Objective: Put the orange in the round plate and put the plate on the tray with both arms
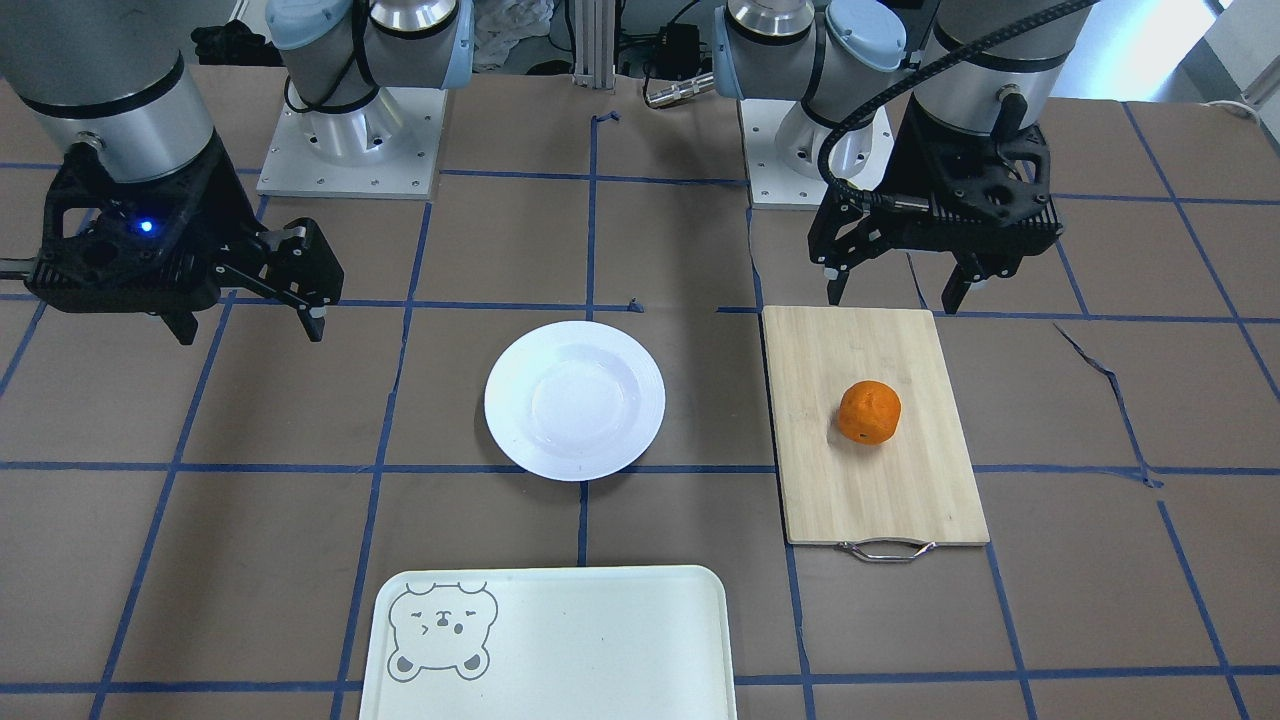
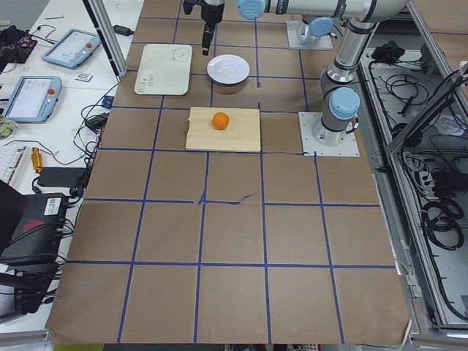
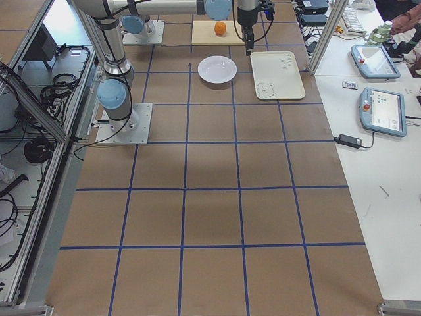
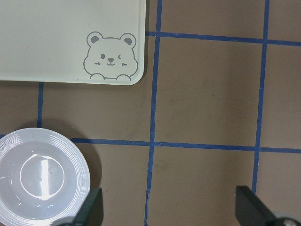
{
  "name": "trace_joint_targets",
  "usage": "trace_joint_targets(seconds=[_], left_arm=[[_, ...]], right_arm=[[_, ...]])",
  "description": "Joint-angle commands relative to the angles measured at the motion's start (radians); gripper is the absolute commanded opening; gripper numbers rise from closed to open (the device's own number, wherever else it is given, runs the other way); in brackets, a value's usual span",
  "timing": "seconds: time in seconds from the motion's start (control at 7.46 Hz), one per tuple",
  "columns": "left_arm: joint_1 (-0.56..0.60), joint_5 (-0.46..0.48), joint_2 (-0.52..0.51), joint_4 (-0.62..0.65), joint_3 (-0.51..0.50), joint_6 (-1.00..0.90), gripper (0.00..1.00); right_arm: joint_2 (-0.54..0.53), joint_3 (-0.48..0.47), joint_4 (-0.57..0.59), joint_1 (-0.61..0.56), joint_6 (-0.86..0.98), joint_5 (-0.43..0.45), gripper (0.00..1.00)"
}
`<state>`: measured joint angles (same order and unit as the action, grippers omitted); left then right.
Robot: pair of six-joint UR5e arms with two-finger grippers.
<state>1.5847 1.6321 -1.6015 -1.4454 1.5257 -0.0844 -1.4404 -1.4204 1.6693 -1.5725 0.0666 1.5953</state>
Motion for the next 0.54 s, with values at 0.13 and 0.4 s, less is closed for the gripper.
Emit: trace_joint_targets(seconds=[0.13,0.4], left_arm=[[-0.002,-0.005,0.0,-0.036,-0.004,0.021,1.0],[-0.002,-0.012,0.008,-0.061,-0.006,0.101,1.0]], right_arm=[[-0.002,0.0,0.0,0.0,-0.001,0.0,1.0],[-0.002,0.0,0.0,0.0,-0.001,0.0,1.0]])
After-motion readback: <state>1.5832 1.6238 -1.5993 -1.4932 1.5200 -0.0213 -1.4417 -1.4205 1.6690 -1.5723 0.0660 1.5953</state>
